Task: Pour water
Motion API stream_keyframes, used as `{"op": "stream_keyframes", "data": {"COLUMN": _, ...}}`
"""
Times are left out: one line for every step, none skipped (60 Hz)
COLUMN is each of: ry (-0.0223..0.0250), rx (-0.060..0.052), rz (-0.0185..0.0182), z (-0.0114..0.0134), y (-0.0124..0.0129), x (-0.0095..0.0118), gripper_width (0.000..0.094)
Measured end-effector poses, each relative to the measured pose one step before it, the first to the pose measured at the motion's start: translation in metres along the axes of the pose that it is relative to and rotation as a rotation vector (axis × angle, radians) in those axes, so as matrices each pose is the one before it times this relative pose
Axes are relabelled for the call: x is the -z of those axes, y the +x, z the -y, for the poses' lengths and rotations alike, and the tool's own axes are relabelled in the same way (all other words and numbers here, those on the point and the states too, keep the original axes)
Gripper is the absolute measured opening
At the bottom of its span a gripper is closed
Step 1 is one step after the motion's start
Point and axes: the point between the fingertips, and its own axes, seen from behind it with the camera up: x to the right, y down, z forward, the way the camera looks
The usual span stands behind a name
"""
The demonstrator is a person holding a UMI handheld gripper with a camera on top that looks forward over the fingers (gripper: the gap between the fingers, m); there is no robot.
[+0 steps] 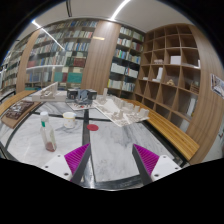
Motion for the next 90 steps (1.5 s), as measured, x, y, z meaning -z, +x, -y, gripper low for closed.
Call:
{"op": "stream_keyframes", "data": {"ry": 0.00191, "rx": -0.0001, "rz": -0.00987, "z": -0.00026, "y": -0.02357, "x": -0.00131, "gripper_width": 0.0852}}
{"op": "stream_keyframes", "data": {"ry": 0.00136, "rx": 0.0, "rz": 0.0006, "z": 0.00036, "y": 0.00015, "x": 0.00005, "gripper_width": 0.0851}}
{"op": "stream_keyframes", "data": {"ry": 0.00098, "rx": -0.0001, "rz": 0.01102, "z": 0.00097, "y": 0.02366, "x": 0.00119, "gripper_width": 0.0851}}
{"op": "stream_keyframes", "data": {"ry": 0.00158, "rx": -0.0033, "rz": 0.00135, "z": 0.00042, "y": -0.00287, "x": 0.00052, "gripper_width": 0.0852}}
{"op": "stream_keyframes", "data": {"ry": 0.00132, "rx": -0.0039, "rz": 0.00089, "z": 0.00017, "y": -0.00199, "x": 0.00042, "gripper_width": 0.0852}}
{"op": "stream_keyframes", "data": {"ry": 0.00073, "rx": -0.0038, "rz": 0.00082, "z": -0.00063, "y": -0.00244, "x": 0.00004, "gripper_width": 0.0853}}
{"op": "stream_keyframes", "data": {"ry": 0.00054, "rx": -0.003, "rz": -0.00293, "z": -0.00211, "y": -0.00962, "x": -0.00108, "gripper_width": 0.0854}}
{"op": "stream_keyframes", "data": {"ry": -0.00104, "rx": -0.0015, "rz": -0.00462, "z": -0.00096, "y": -0.01143, "x": 0.00155, "gripper_width": 0.0854}}
{"op": "stream_keyframes", "data": {"ry": -0.00192, "rx": -0.0008, "rz": 0.00115, "z": -0.00154, "y": -0.00207, "x": 0.00053, "gripper_width": 0.0851}}
{"op": "stream_keyframes", "data": {"ry": -0.00208, "rx": -0.0005, "rz": 0.00143, "z": -0.00177, "y": -0.00223, "x": 0.00095, "gripper_width": 0.0853}}
{"op": "stream_keyframes", "data": {"ry": -0.00108, "rx": -0.0006, "rz": 0.00078, "z": -0.00196, "y": -0.0018, "x": 0.0004, "gripper_width": 0.0853}}
{"op": "stream_keyframes", "data": {"ry": -0.00095, "rx": -0.0013, "rz": 0.00094, "z": -0.00242, "y": -0.00204, "x": 0.00072, "gripper_width": 0.0853}}
{"op": "stream_keyframes", "data": {"ry": -0.00149, "rx": -0.0016, "rz": 0.00096, "z": -0.00306, "y": -0.00211, "x": 0.00082, "gripper_width": 0.0853}}
{"op": "stream_keyframes", "data": {"ry": -0.00303, "rx": -0.0013, "rz": 0.00948, "z": -0.00352, "y": 0.0083, "x": -0.00274, "gripper_width": 0.0854}}
{"op": "stream_keyframes", "data": {"ry": -0.00295, "rx": -0.0015, "rz": 0.00082, "z": -0.0052, "y": -0.00536, "x": 0.00215, "gripper_width": 0.0852}}
{"op": "stream_keyframes", "data": {"ry": -0.00374, "rx": -0.0011, "rz": 0.00568, "z": -0.00474, "y": -0.00299, "x": 0.00096, "gripper_width": 0.0851}}
{"op": "stream_keyframes", "data": {"ry": -0.00484, "rx": -0.0011, "rz": 0.00706, "z": -0.00545, "y": -0.00367, "x": 0.00083, "gripper_width": 0.0852}}
{"op": "stream_keyframes", "data": {"ry": -0.00609, "rx": -0.0012, "rz": 0.00786, "z": -0.00601, "y": -0.00439, "x": 0.00063, "gripper_width": 0.0849}}
{"op": "stream_keyframes", "data": {"ry": -0.00882, "rx": -0.0016, "rz": 0.01047, "z": -0.00593, "y": -0.00148, "x": -0.0009, "gripper_width": 0.085}}
{"op": "stream_keyframes", "data": {"ry": -0.00859, "rx": -0.0017, "rz": 0.00755, "z": -0.00795, "y": -0.00571, "x": -0.00011, "gripper_width": 0.085}}
{"op": "stream_keyframes", "data": {"ry": -0.00973, "rx": -0.0017, "rz": 0.00916, "z": -0.00708, "y": -0.00545, "x": 0.00037, "gripper_width": 0.085}}
{"op": "stream_keyframes", "data": {"ry": -0.00976, "rx": -0.0018, "rz": 0.00978, "z": -0.00727, "y": -0.00568, "x": 0.00025, "gripper_width": 0.0848}}
{"op": "stream_keyframes", "data": {"ry": -0.00974, "rx": -0.0019, "rz": 0.01099, "z": -0.00708, "y": -0.00631, "x": 0.00021, "gripper_width": 0.0848}}
{"op": "stream_keyframes", "data": {"ry": -0.00957, "rx": -0.0022, "rz": 0.01169, "z": -0.00585, "y": -0.00709, "x": -0.00195, "gripper_width": 0.0847}}
{"op": "stream_keyframes", "data": {"ry": -0.00804, "rx": -0.0027, "rz": 0.0116, "z": -0.00611, "y": -0.00697, "x": -0.00019, "gripper_width": 0.0847}}
{"op": "stream_keyframes", "data": {"ry": -0.0063, "rx": -0.0029, "rz": 0.0098, "z": -0.00755, "y": -0.00916, "x": -0.00333, "gripper_width": 0.0848}}
{"op": "stream_keyframes", "data": {"ry": -0.00665, "rx": -0.0027, "rz": 0.01076, "z": -0.00533, "y": -0.00714, "x": 0.00195, "gripper_width": 0.0845}}
{"op": "stream_keyframes", "data": {"ry": -0.00672, "rx": -0.004, "rz": 0.01216, "z": -0.00429, "y": -0.00791, "x": -0.0011, "gripper_width": 0.0843}}
{"op": "stream_keyframes", "data": {"ry": -0.00477, "rx": -0.0039, "rz": 0.0136, "z": -0.00361, "y": -0.00916, "x": -0.00175, "gripper_width": 0.0841}}
{"op": "stream_keyframes", "data": {"ry": -0.00277, "rx": -0.0041, "rz": 0.01462, "z": -0.00243, "y": -0.00942, "x": -0.00491, "gripper_width": 0.0837}}
{"op": "stream_keyframes", "data": {"ry": -0.00059, "rx": -0.003, "rz": 0.01473, "z": -0.00207, "y": -0.0092, "x": -0.00265, "gripper_width": 0.0839}}
{"op": "stream_keyframes", "data": {"ry": 0.0004, "rx": -0.0031, "rz": 0.01377, "z": -0.00129, "y": -0.00908, "x": -0.00289, "gripper_width": 0.0838}}
{"op": "stream_keyframes", "data": {"ry": 0.00076, "rx": -0.0027, "rz": 0.01337, "z": -0.00078, "y": -0.00924, "x": -0.00328, "gripper_width": 0.0837}}
{"op": "stream_keyframes", "data": {"ry": 0.00071, "rx": -0.003, "rz": 0.01222, "z": 0.00214, "y": -0.01086, "x": -0.00268, "gripper_width": 0.0835}}
{"op": "stream_keyframes", "data": {"ry": 0.00508, "rx": -0.0021, "rz": 0.01239, "z": 0.00065, "y": -0.00951, "x": -0.0044, "gripper_width": 0.0835}}
{"op": "stream_keyframes", "data": {"ry": 0.00608, "rx": -0.0016, "rz": 0.00948, "z": -0.00053, "y": -0.01132, "x": -0.00451, "gripper_width": 0.0836}}
{"op": "stream_keyframes", "data": {"ry": 0.00484, "rx": -0.0028, "rz": 0.01142, "z": 0.00188, "y": -0.00907, "x": -0.00493, "gripper_width": 0.0836}}
{"op": "stream_keyframes", "data": {"ry": 0.00668, "rx": -0.0027, "rz": 0.01206, "z": 0.00263, "y": -0.00937, "x": -0.00508, "gripper_width": 0.0834}}
{"op": "stream_keyframes", "data": {"ry": 0.00876, "rx": -0.0029, "rz": 0.01169, "z": 0.00317, "y": -0.00908, "x": -0.0055, "gripper_width": 0.0837}}
{"op": "stream_keyframes", "data": {"ry": 0.00751, "rx": -0.0032, "rz": 0.01319, "z": 0.00541, "y": -0.00785, "x": -0.00739, "gripper_width": 0.0838}}
{"op": "stream_keyframes", "data": {"ry": 0.0071, "rx": -0.002, "rz": 0.0097, "z": 0.00333, "y": -0.00854, "x": -0.00597, "gripper_width": 0.0839}}
{"op": "stream_keyframes", "data": {"ry": 0.00679, "rx": -0.0014, "rz": 0.00594, "z": 0.0028, "y": -0.01091, "x": -0.00636, "gripper_width": 0.0843}}
{"op": "stream_keyframes", "data": {"ry": 0.00941, "rx": -0.002, "rz": 0.00813, "z": 0.004, "y": -0.00783, "x": -0.00696, "gripper_width": 0.085}}
{"op": "stream_keyframes", "data": {"ry": 0.01209, "rx": -0.0021, "rz": 0.00728, "z": 0.00466, "y": -0.00757, "x": -0.00731, "gripper_width": 0.0852}}
{"op": "stream_keyframes", "data": {"ry": 0.01153, "rx": -0.0017, "rz": 0.00631, "z": 0.00432, "y": -0.00695, "x": -0.00769, "gripper_width": 0.085}}
{"op": "stream_keyframes", "data": {"ry": 0.00971, "rx": -0.001, "rz": 0.00402, "z": 0.00394, "y": -0.00655, "x": -0.00803, "gripper_width": 0.0847}}
{"op": "stream_keyframes", "data": {"ry": 0.00714, "rx": -0.0006, "rz": 0.00269, "z": 0.00501, "y": -0.00399, "x": -0.00811, "gripper_width": 0.0846}}
{"op": "stream_keyframes", "data": {"ry": 0.00808, "rx": 0.0003, "rz": 0.0001, "z": 0.00381, "y": -0.00448, "x": -0.00801, "gripper_width": 0.0846}}
{"op": "stream_keyframes", "data": {"ry": 0.00814, "rx": 0.0003, "rz": -0.00165, "z": 0.00358, "y": -0.00408, "x": -0.00839, "gripper_width": 0.0848}}
{"op": "stream_keyframes", "data": {"ry": 0.00879, "rx": 0.0006, "rz": -0.00216, "z": 0.00372, "y": -0.00361, "x": -0.00828, "gripper_width": 0.0847}}
{"op": "stream_keyframes", "data": {"ry": 0.00998, "rx": 0.0008, "rz": -0.0023, "z": 0.00386, "y": -0.00362, "x": -0.00823, "gripper_width": 0.0847}}
{"op": "stream_keyframes", "data": {"ry": 0.01117, "rx": 0.0019, "rz": -0.00216, "z": 0.00395, "y": -0.00305, "x": -0.00863, "gripper_width": 0.0846}}
{"op": "stream_keyframes", "data": {"ry": 0.01167, "rx": 0.0032, "rz": -0.00291, "z": 0.0038, "y": -0.00256, "x": -0.00836, "gripper_width": 0.0845}}
{"op": "stream_keyframes", "data": {"ry": 0.01228, "rx": 0.0038, "rz": -0.00228, "z": 0.00276, "y": -0.00072, "x": -0.00794, "gripper_width": 0.0842}}
{"op": "stream_keyframes", "data": {"ry": 0.00988, "rx": 0.0064, "rz": -0.00617, "z": 0.00484, "y": -0.00255, "x": -0.00872, "gripper_width": 0.0837}}
{"op": "stream_keyframes", "data": {"ry": 0.01098, "rx": 0.0081, "rz": -0.00656, "z": 0.00329, "y": -0.00086, "x": -0.00843, "gripper_width": 0.0835}}
{"op": "stream_keyframes", "data": {"ry": 0.01014, "rx": 0.0099, "rz": -0.00792, "z": 0.0024, "y": -0.00037, "x": -0.00794, "gripper_width": 0.0829}}
{"op": "stream_keyframes", "data": {"ry": 0.00878, "rx": 0.0116, "rz": -0.00977, "z": 0.00192, "y": 0.0, "x": -0.00794, "gripper_width": 0.0824}}
{"op": "stream_keyframes", "data": {"ry": 0.0067, "rx": 0.012, "rz": -0.0112, "z": 0.00106, "y": 0.0011, "x": -0.00773, "gripper_width": 0.0814}}
{"op": "stream_keyframes", "data": {"ry": 0.00219, "rx": 0.0107, "rz": -0.0111, "z": 0.00001, "y": 0.00053, "x": -0.0073, "gripper_width": 0.0801}}
{"op": "stream_keyframes", "data": {"ry": 0.00034, "rx": 0.0078, "rz": -0.00679, "z": -0.00264, "y": 0.00197, "x": -0.00647, "gripper_width": 0.079}}
{"op": "stream_keyframes", "data": {"ry": -0.00551, "rx": 0.0049, "rz": -0.00404, "z": -0.00011, "y": -0.00051, "x": -0.00548, "gripper_width": 0.0773}}
{"op": "stream_keyframes", "data": {"ry": -0.00287, "rx": 0.0023, "rz": -0.00344, "z": -0.00126, "y": -0.00083, "x": -0.00512, "gripper_width": 0.0754}}
{"op": "stream_keyframes", "data": {"ry": 0.00075, "rx": -0.0007, "rz": -0.0018, "z": -0.00078, "y": -0.00051, "x": -0.00459, "gripper_width": 0.074}}
{"op": "stream_keyframes", "data": {"ry": 0.00177, "rx": -0.0025, "rz": 0.00034, "z": -0.00089, "y": -0.00081, "x": -0.0044, "gripper_width": 0.0718}}
{"op": "stream_keyframes", "data": {"ry": 0.00001, "rx": -0.0026, "rz": 0.00361, "z": -0.0013, "y": -0.00149, "x": -0.00354, "gripper_width": 0.0693}}
{"op": "stream_keyframes", "data": {"ry": -0.00237, "rx": -0.0036, "rz": 0.00063, "z": -0.00196, "y": -0.0006, "x": -0.00286, "gripper_width": 0.0652}}
{"op": "stream_keyframes", "data": {"ry": 0.00347, "rx": -0.0013, "rz": -0.00959, "z": -0.00231, "y": 0.00127, "x": -0.00413, "gripper_width": 0.063}}
{"op": "stream_keyframes", "data": {"ry": 0.00896, "rx": -0.0003, "rz": -0.01024, "z": 0.00109, "y": 0.00308, "x": -0.00091, "gripper_width": 0.0573}}
{"op": "stream_keyframes", "data": {"ry": 0.00982, "rx": -0.001, "rz": -0.00411, "z": 0.0015, "y": 0.00154, "x": -0.00048, "gripper_width": 0.0554}}
{"op": "stream_keyframes", "data": {"ry": 0.00852, "rx": -0.005, "rz": 0.00275, "z": 0.00123, "y": -0.00034, "x": -0.00018, "gripper_width": 0.0552}}
{"op": "stream_keyframes", "data": {"ry": 0.0064, "rx": -0.0063, "rz": 0.00376, "z": 0.00088, "y": -0.00025, "x": 0.0002, "gripper_width": 0.053}}
{"op": "stream_keyframes", "data": {"ry": 0.00267, "rx": -0.0035, "rz": 0.00145, "z": -0.00047, "y": -0.00032, "x": -0.00067, "gripper_width": 0.0513}}
{"op": "stream_keyframes", "data": {"ry": 0.00068, "rx": -0.0021, "rz": 0.00027, "z": -0.00024, "y": 0.00033, "x": 0.00047, "gripper_width": 0.0501}}
{"op": "stream_keyframes", "data": {"ry": 0.00292, "rx": -0.0019, "rz": 0.0011, "z": 0.00028, "y": -0.00002, "x": 0.00018, "gripper_width": 0.0492}}
{"op": "stream_keyframes", "data": {"ry": 0.00258, "rx": -0.0019, "rz": 0.00292, "z": 0.00014, "y": -0.00027, "x": 0.00035, "gripper_width": 0.0486}}
{"op": "stream_keyframes", "data": {"ry": 0.00194, "rx": -0.0008, "rz": 0.00554, "z": -0.00002, "y": -0.00081, "x": 0.0001, "gripper_width": 0.0472}}
{"op": "stream_keyframes", "data": {"ry": 0.00279, "rx": -0.0004, "rz": 0.00611, "z": 0.00026, "y": -0.001, "x": -0.00008, "gripper_width": 0.0459}}
{"op": "stream_keyframes", "data": {"ry": -0.00093, "rx": 0.0011, "rz": 0.00591, "z": -0.00025, "y": -0.00069, "x": 0.00013, "gripper_width": 0.0455}}
{"op": "stream_keyframes", "data": {"ry": 0.00275, "rx": -0.0008, "rz": 0.00567, "z": 0.00068, "y": -0.00084, "x": -0.00018, "gripper_width": 0.0439}}
{"op": "stream_keyframes", "data": {"ry": -0.00095, "rx": -0.0014, "rz": 0.00566, "z": -0.00014, "y": -0.00094, "x": 0.00012, "gripper_width": 0.0437}}
{"op": "stream_keyframes", "data": {"ry": 0.00082, "rx": -0.0023, "rz": 0.0055, "z": 0.00071, "y": -0.00233, "x": 0.0015, "gripper_width": 0.0436}}
{"op": "stream_keyframes", "data": {"ry": 0.00033, "rx": 0.0002, "rz": 0.00744, "z": 0.00069, "y": -0.00193, "x": -0.00026, "gripper_width": 0.0417}}
{"op": "stream_keyframes", "data": {"ry": 0.00127, "rx": -0.0005, "rz": 0.00422, "z": 0.00115, "y": -0.00097, "x": 0.0004, "gripper_width": 0.0416}}
{"op": "stream_keyframes", "data": {"ry": 0.00278, "rx": -0.0014, "rz": 0.00509, "z": 0.00129, "y": 0.00149, "x": 0.00092, "gripper_width": 0.0417}}
{"op": "stream_keyframes", "data": {"ry": 0.00229, "rx": -0.0028, "rz": 0.00547, "z": 0.00211, "y": -0.00126, "x": 0.00011, "gripper_width": 0.0416}}
{"op": "stream_keyframes", "data": {"ry": 0.0032, "rx": -0.0038, "rz": 0.00759, "z": 0.00264, "y": -0.00177, "x": 0.00009, "gripper_width": 0.0414}}
{"op": "stream_keyframes", "data": {"ry": 0.0025, "rx": -0.0032, "rz": 0.00982, "z": 0.00307, "y": -0.00263, "x": 0.00049, "gripper_width": 0.0414}}
{"op": "stream_keyframes", "data": {"ry": 0.00291, "rx": -0.004, "rz": 0.0104, "z": 0.00364, "y": -0.00266, "x": 0.0007, "gripper_width": 0.0413}}
{"op": "stream_keyframes", "data": {"ry": 0.00486, "rx": -0.0071, "rz": 0.00911, "z": 0.00444, "y": -0.00199, "x": 0.00054, "gripper_width": 0.0414}}
